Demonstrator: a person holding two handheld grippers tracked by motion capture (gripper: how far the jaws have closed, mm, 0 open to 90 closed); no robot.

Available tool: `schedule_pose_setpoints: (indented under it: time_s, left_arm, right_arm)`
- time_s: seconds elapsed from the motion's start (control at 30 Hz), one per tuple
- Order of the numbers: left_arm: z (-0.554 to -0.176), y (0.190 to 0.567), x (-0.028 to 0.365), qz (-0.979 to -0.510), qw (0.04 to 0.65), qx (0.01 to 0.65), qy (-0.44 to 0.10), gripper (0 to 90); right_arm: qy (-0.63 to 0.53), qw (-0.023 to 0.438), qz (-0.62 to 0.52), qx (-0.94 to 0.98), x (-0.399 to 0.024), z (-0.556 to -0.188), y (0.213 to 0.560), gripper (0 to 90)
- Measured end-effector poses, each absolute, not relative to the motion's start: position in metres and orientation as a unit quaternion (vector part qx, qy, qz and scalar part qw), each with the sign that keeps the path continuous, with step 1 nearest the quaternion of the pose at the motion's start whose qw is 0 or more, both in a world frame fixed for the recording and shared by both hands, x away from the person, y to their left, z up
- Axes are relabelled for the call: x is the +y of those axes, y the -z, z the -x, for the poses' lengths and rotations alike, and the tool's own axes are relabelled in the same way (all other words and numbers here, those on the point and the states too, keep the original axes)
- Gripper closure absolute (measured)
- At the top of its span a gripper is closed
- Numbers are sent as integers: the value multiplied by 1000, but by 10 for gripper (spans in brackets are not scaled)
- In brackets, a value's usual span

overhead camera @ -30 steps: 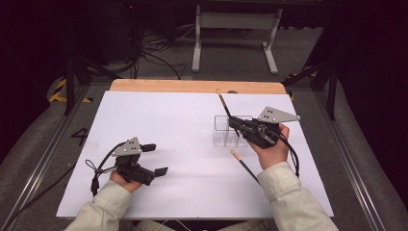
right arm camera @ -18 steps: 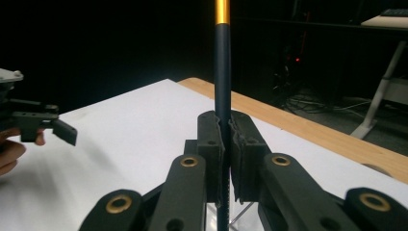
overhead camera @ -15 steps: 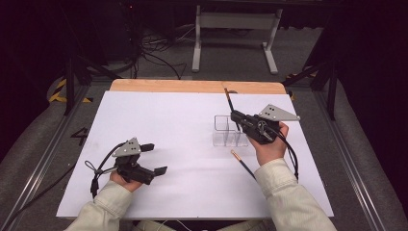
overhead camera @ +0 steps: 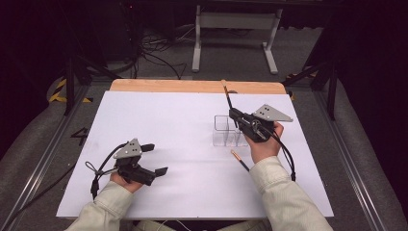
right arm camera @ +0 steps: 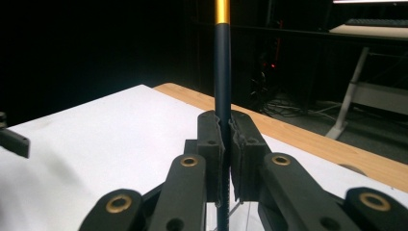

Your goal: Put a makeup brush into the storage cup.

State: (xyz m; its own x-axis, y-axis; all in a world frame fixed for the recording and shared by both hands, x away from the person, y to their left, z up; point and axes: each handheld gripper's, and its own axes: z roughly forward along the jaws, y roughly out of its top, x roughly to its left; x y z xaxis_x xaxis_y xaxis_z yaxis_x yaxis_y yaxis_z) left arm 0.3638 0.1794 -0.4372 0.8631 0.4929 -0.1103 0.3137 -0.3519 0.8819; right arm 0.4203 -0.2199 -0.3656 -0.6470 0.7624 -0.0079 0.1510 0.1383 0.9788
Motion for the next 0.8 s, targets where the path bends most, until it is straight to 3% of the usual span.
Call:
schedule_pose_setpoints:
  time_s: [0.8]
  left_arm:
    - [-364, 437, 178, -820, 513, 241, -78, 9]
  right_arm:
    - [-548, 259, -370, 704, -228, -438, 398, 838]
